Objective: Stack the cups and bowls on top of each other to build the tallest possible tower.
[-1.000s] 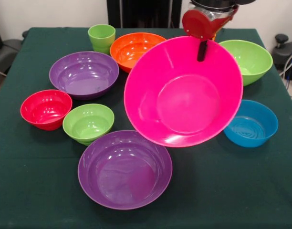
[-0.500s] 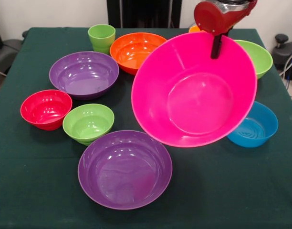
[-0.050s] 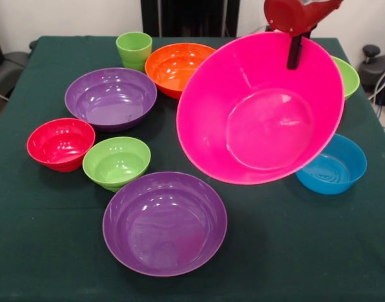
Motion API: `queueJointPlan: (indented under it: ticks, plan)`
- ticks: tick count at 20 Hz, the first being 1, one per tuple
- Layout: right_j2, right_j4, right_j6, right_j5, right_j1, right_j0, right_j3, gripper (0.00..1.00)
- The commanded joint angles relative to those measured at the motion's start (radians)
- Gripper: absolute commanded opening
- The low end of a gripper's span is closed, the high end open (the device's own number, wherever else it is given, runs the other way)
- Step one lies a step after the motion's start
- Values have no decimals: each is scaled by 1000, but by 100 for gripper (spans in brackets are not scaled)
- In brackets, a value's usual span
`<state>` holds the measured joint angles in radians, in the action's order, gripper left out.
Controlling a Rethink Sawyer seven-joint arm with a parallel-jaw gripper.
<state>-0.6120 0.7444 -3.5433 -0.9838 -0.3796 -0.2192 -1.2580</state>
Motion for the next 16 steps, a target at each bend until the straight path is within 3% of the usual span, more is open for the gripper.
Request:
queueJointPlan:
  ticks: [1, 4, 9, 16]
  plan:
    - [64, 16, -212, -6, -31, -29, -87, 0]
    - [79, 33, -214, 46, -21, -37, -116, 0]
    - [87, 60, -279, 93, 51, -60, -71, 0]
    - [69, 69, -277, 127, 101, -74, -49, 0]
